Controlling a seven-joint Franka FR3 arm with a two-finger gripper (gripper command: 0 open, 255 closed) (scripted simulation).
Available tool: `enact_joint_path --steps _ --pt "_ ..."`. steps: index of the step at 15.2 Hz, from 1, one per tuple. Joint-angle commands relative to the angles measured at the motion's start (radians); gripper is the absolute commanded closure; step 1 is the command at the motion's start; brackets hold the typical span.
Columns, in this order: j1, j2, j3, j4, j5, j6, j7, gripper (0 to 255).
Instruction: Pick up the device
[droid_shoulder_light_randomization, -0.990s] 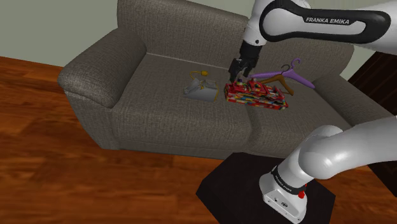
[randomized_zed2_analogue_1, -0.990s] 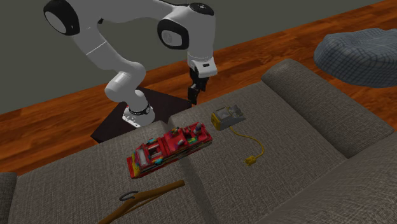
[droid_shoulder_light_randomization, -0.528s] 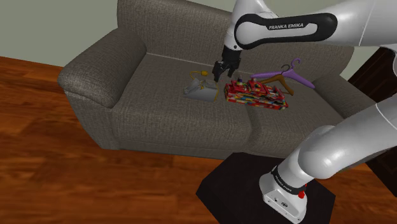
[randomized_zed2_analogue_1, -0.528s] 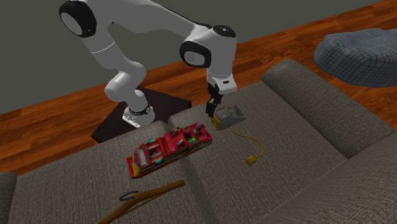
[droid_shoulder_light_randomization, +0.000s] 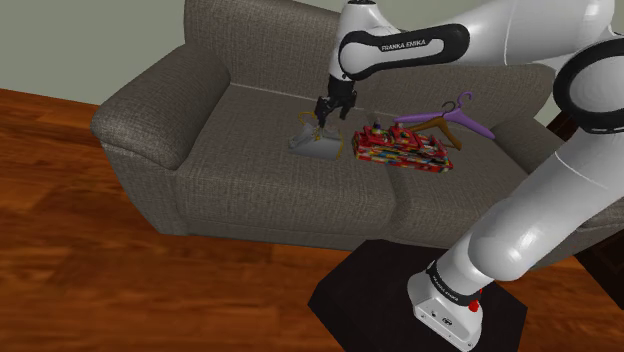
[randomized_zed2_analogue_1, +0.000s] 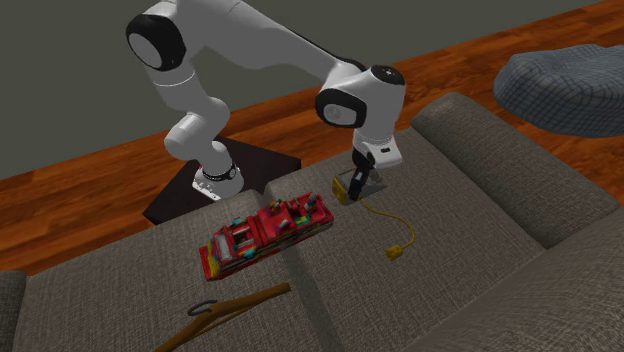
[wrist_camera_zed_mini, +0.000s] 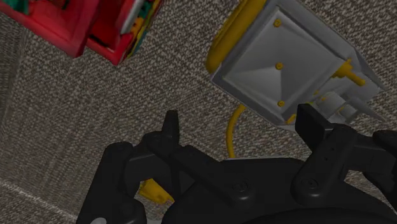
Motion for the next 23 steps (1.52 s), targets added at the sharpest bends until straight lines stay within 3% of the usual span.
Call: enact_joint_path --steps 1,3,13,14,23 --pt "-0.007 0.113 -0.007 0.054 -0.014 0.112 0.006 0" --pt "-0.008 0.186 -0.008 0.118 -0.024 0.129 0.012 0" --pt "-0.008 0.228 -0.011 0.069 -0.035 0.219 0.027 0" --pt "-0.008 0.229 -0.011 0.07 -0.035 0.219 0.027 255" --pt "-0.008 0.228 -0.011 0.069 -0.035 0.219 0.027 255"
